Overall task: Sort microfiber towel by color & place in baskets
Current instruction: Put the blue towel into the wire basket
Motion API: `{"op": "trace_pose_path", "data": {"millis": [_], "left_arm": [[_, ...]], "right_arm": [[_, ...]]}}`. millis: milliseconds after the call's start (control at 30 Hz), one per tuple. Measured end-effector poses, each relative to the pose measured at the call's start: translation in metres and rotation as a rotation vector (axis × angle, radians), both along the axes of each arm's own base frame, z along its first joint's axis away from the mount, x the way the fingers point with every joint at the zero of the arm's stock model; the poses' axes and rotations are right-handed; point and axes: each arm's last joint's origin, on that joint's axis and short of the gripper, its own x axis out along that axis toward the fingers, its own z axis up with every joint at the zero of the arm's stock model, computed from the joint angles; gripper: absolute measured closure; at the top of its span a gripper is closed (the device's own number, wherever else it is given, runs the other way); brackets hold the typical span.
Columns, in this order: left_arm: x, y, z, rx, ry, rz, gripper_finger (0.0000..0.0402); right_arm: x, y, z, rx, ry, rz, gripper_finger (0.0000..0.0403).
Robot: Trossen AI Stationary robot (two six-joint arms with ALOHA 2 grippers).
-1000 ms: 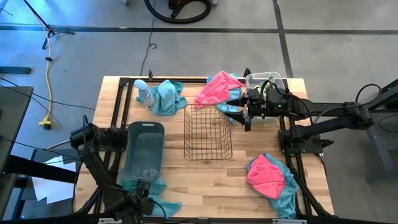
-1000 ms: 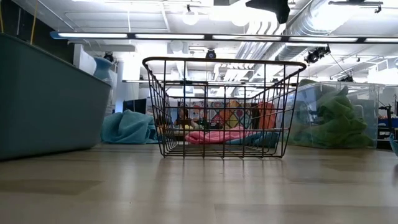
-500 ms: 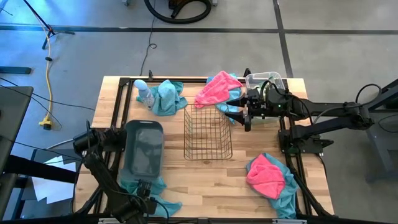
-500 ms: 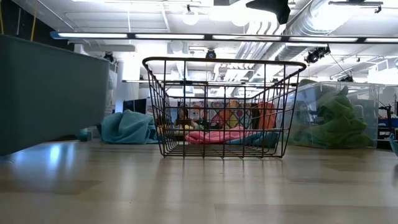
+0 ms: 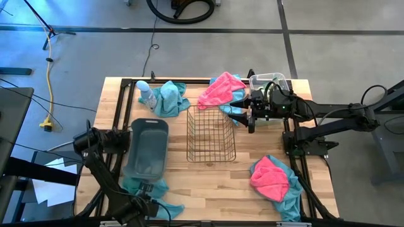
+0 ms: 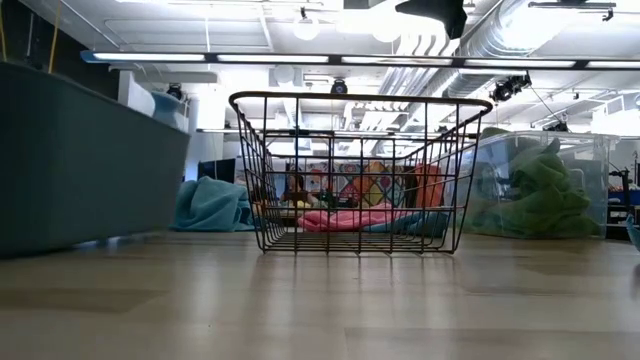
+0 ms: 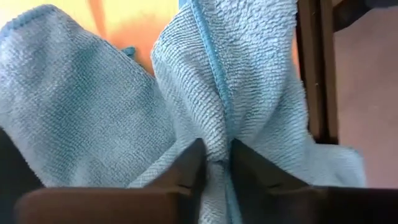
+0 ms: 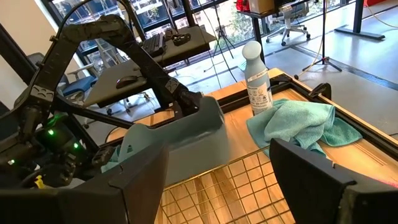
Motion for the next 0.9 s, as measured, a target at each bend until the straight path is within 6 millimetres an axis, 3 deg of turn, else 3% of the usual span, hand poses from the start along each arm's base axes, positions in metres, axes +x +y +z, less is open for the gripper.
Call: {"op": "trace_pose_path", "data": {"millis": [100, 300, 500, 733, 900], "left_arm": [[-0.001, 0.001, 0.005, -0.016, -0.010, 0.025, 0.0393], [-0.003, 0.005, 0.020, -0.056, -0.033, 0.048, 0.0398], [-0.012, 0.020, 0.068, -0.190, -0.099, 0.048, 0.0400], [-0.026, 0.073, 0.148, -0.432, -0.245, 0.099, 0.0401], [-0.030, 0.120, 0.188, -0.551, -0.388, 0.213, 0.0401]], "right_arm": [[0.000, 0.000, 0.000, 0.000, 0.000, 0.000, 0.0126], [0.000, 0.000, 0.000, 0.000, 0.000, 0.000, 0.0126], [0.000, 0.000, 0.000, 0.000, 0.000, 0.001, 0.0126], [0.000, 0.000, 0.000, -0.003, 0.000, -0.008, 0.0126], [0.000, 0.000, 0.000, -0.002, 0.000, -0.009, 0.0126]]}}
